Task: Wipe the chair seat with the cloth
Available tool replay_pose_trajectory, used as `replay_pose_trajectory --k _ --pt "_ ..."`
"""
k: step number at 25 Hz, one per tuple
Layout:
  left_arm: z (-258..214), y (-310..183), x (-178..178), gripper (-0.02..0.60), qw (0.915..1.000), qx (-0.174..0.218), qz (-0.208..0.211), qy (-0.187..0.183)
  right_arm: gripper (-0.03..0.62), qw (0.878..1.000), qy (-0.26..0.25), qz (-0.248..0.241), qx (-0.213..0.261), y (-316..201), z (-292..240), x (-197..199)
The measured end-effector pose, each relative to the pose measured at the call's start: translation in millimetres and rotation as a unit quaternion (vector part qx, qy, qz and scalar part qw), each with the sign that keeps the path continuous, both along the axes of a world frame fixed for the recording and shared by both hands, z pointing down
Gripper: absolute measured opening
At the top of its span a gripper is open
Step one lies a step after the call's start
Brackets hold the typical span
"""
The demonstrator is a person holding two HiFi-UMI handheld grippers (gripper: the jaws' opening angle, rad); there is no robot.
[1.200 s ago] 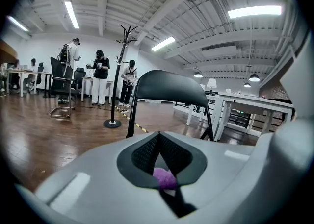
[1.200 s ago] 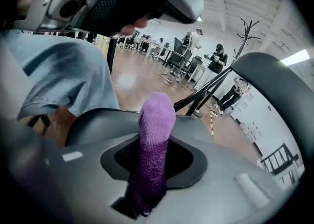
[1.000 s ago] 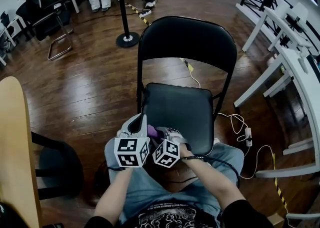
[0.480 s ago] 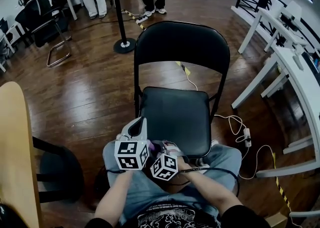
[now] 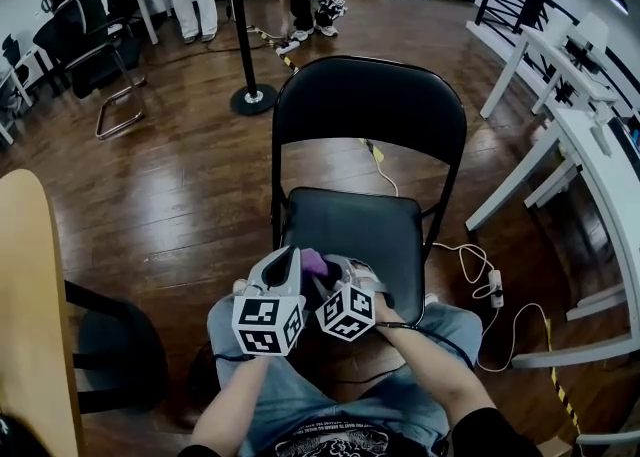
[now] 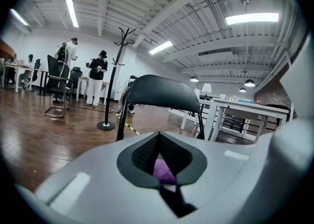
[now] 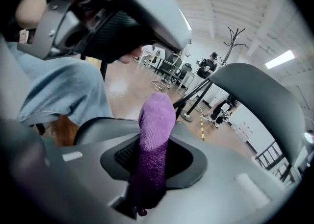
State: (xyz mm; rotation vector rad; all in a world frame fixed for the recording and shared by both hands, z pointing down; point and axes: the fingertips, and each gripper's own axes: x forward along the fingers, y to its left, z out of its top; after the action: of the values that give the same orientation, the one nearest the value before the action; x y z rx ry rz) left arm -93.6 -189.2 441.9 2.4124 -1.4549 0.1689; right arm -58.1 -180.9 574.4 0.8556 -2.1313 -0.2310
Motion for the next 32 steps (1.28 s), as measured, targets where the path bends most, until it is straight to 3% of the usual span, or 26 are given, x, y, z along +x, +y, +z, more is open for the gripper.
replay_pose_trajectory --k 9,14,25,32 --pt "6 -21 16 0.005 0.9999 -0.002 0.014 -0.001 0.111 0.998 0.030 0.038 0.043 -114 -32 54" --pt "17 -35 19 0.005 0.9998 -0.012 0.016 -0.001 0.112 0.996 0.066 0.037 0.036 -154 -15 69" --pt "39 -52 21 0.005 0.9991 -0.034 0.021 -0.012 0.110 0.990 0.128 0.048 0.016 -203 50 91" --pt "47 -51 23 0.005 0.9988 -0.041 0.022 -0.014 0.110 0.989 0.143 0.045 0.015 -202 63 95"
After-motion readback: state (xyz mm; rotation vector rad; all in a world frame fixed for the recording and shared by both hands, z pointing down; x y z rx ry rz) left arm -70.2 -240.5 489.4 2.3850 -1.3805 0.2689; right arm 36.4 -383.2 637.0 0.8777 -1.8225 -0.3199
